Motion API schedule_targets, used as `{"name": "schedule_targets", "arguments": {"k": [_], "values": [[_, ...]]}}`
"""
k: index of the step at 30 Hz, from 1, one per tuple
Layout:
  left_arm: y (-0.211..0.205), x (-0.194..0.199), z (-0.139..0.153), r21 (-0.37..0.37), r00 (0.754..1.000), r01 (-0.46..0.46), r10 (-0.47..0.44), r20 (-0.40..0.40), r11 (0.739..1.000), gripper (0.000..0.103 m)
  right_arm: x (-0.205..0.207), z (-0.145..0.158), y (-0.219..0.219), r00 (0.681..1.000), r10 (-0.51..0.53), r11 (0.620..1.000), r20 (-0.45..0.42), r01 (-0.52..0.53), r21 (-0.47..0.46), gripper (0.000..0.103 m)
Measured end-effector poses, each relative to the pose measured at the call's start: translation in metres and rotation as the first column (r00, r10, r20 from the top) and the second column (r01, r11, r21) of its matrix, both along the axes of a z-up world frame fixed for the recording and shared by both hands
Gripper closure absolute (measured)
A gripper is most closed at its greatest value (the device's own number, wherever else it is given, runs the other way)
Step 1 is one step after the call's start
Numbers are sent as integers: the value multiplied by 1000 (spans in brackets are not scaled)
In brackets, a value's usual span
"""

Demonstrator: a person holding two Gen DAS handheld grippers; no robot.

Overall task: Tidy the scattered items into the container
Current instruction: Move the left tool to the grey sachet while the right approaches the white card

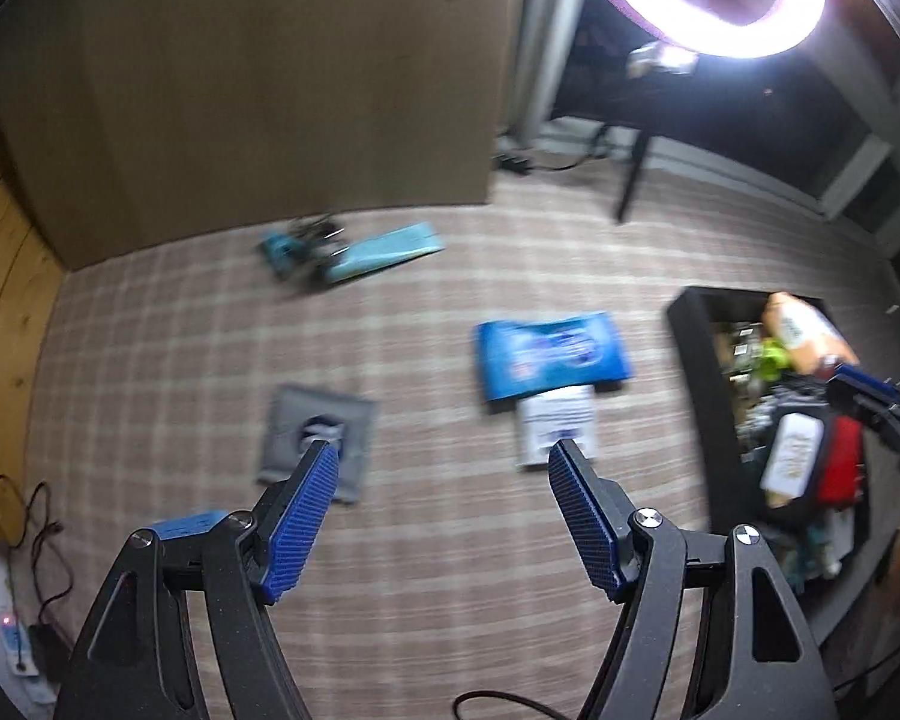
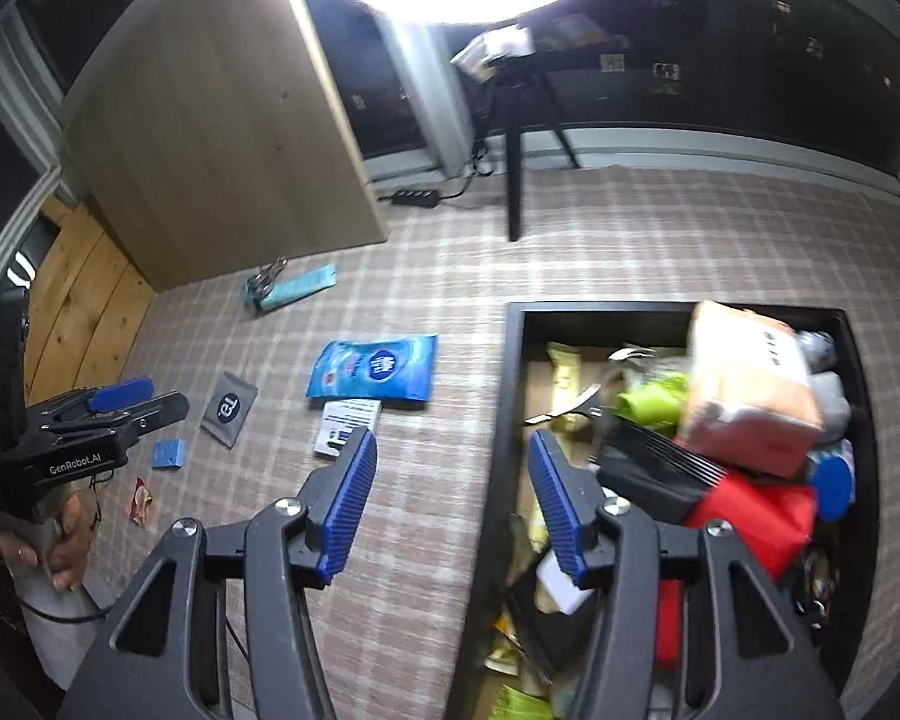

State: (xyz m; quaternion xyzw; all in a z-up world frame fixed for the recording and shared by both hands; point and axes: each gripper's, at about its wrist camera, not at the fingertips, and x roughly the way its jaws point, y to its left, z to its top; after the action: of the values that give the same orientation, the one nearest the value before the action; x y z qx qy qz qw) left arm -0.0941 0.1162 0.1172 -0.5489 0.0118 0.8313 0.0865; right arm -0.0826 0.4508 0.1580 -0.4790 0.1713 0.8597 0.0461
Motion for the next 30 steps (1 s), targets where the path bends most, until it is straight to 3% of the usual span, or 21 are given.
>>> {"name": "schedule_targets", "arguments": {"k": [7, 11, 19, 30], "values": [[-57, -9, -25, -14, 994, -96, 97, 46, 995, 32, -40, -15, -31, 997, 62, 998, 53, -62, -6, 48], [-71, -17, -44, -21, 992, -102, 104, 77, 995, 31, -62, -39, -48, 990, 88, 996, 114, -84, -35, 48], [-59, -41, -85, -69, 990, -27, 37, 139, 997, 28, -99, -102, -75, 962, 86, 994, 260, -67, -81, 48], [-41, -55, -113, -116, 983, 50, -28, 179, 992, 28, -124, -131, -93, 944, 63, 996, 324, -38, -81, 48]]}}
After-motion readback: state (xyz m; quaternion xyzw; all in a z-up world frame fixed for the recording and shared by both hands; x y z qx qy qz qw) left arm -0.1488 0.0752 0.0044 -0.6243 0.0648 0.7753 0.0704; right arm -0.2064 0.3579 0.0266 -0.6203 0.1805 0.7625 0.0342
